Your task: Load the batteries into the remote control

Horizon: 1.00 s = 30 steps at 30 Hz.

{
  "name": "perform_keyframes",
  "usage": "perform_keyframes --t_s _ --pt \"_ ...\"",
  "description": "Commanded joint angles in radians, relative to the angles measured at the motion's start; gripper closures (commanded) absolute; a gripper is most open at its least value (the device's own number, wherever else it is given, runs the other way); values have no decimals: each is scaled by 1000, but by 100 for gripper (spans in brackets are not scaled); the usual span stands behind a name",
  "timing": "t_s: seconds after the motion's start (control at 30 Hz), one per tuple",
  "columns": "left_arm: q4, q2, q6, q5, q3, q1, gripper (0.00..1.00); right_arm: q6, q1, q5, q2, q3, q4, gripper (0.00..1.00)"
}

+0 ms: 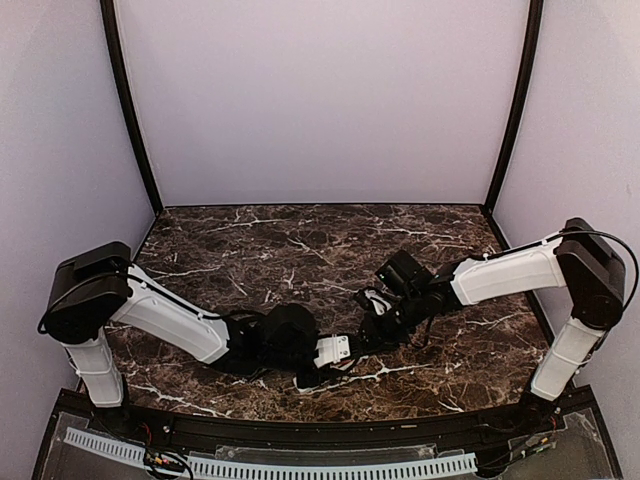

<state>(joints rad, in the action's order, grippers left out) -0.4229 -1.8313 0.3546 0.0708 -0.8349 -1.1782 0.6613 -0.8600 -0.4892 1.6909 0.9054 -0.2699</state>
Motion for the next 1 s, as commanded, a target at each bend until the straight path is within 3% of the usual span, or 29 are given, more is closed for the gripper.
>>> perform_keyframes --t_s 0.0,0.33,0.6,0.83,0.97 --pt "45 34 -18 46 18 -3 61 -17 -8 23 12 27 -16 77" --pt "40 72 -45 26 21 5 60 -36 -8 27 17 47 -37 77" --pt "85 219 -138 9 108 18 35 -122 -8 103 -18 106 -155 69" --pt "258 316 -225 -12 165 16 28 -107 -38 9 -71 106 -83 70" --pt "263 296 -209 -70 194 1 23 -79 -88 72 -45 126 -96 68"
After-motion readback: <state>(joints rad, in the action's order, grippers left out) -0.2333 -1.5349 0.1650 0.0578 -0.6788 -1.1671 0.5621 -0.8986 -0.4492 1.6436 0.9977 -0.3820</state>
